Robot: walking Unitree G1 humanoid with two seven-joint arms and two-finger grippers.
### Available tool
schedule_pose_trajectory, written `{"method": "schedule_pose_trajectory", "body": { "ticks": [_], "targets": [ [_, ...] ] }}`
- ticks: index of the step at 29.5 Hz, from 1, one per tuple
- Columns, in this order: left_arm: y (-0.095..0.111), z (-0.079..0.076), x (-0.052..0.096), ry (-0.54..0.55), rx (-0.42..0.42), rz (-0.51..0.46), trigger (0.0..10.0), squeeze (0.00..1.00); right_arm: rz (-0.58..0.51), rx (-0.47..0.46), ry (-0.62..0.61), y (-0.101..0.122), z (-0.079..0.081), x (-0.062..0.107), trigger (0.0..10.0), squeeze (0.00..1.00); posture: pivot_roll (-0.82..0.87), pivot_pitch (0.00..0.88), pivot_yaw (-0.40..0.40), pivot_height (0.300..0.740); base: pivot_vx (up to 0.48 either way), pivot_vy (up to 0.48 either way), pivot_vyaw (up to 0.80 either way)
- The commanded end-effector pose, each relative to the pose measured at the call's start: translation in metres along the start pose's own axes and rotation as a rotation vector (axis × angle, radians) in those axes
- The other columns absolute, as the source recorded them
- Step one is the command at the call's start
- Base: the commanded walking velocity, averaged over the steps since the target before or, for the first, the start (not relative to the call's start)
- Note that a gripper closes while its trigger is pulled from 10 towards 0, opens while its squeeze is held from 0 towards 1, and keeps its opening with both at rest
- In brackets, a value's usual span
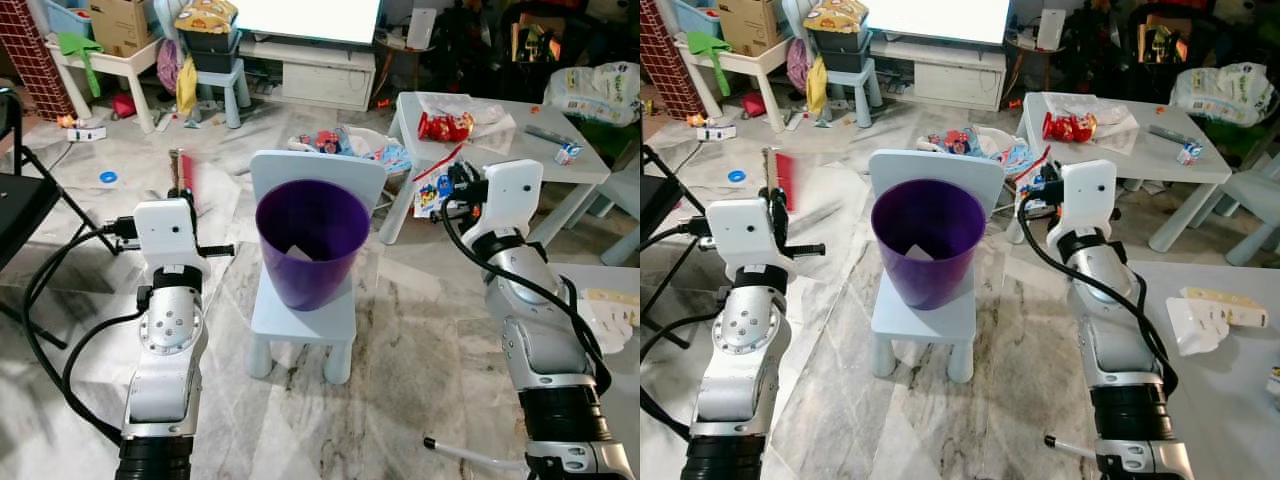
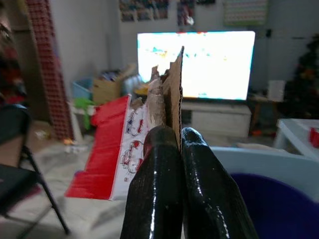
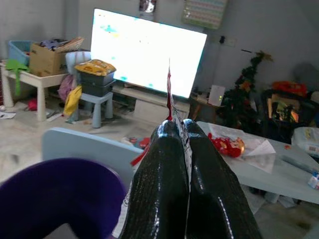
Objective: Picking trash to rubbish bin
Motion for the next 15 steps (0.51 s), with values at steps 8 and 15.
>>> {"method": "schedule_pose_trajectory", "body": {
  "ticks": [8,15],
  "targets": [
    [0.0057,-0.0026,-0.0010,-0.019,0.001,-0.025,0.0,0.00,-0.025,0.005,-0.002,0.0074,-0.0029,-0.0006,0.0,0.00,0.02,0.092,-0.103,0.740,0.376,0.000,0.00],
    [0.0056,-0.0030,-0.0010,-0.020,0.001,-0.025,0.0,0.00,-0.026,0.006,0.002,0.0077,-0.0026,-0.0014,0.0,0.00,0.02,0.087,-0.105,0.740,0.394,0.000,0.00]
  ]
}}
Point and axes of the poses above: a point about 5 cm out from each wrist's last joint towards the gripper, its own x axis pointing back from the gripper into the wrist, its own y axis along the axis of the wrist's last joint, z = x × y, the point moved 1 cm from there along -x, pointing out of the wrist towards the gripper, and after that the axes turned 13 degrees about -x, right-handed, at the moved point
